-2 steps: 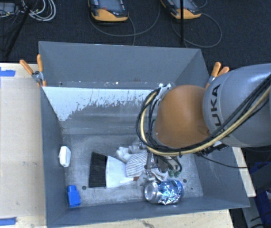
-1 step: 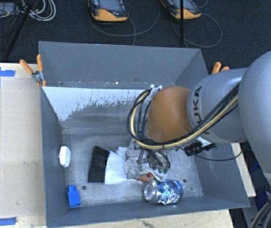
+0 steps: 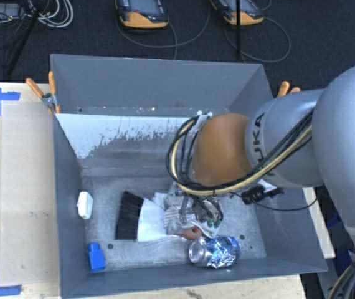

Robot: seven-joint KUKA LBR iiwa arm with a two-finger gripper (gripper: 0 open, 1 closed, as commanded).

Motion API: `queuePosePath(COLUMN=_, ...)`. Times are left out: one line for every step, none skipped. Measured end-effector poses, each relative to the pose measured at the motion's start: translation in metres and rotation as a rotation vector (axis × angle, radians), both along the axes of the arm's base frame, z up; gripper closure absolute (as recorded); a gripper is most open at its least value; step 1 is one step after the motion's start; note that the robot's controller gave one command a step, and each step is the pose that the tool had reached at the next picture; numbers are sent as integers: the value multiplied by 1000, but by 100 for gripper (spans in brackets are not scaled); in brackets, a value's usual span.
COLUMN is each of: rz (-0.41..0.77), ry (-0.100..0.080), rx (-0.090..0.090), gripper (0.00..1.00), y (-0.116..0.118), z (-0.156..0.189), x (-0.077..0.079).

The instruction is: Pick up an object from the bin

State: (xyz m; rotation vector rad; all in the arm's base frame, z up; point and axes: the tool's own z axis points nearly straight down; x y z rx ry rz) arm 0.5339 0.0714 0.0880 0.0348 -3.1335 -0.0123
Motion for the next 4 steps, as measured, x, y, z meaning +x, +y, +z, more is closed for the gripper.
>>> queuePosePath(rz=-4, ry=0, rx=-3, gripper=100, y=-1, z=-2, x=-8)
queuePosePath(rz=-6, ry=-1, rx=-2, gripper=100, y=-1, z=-2, x=-8)
queuePosePath(rz=-7, ry=-1, rx=-2, gripper=100, y=-1, z=-2, x=-7)
queuePosePath(rz=-9, ry=-2, rx=-2, gripper=100, y=-1, z=-2, x=-7)
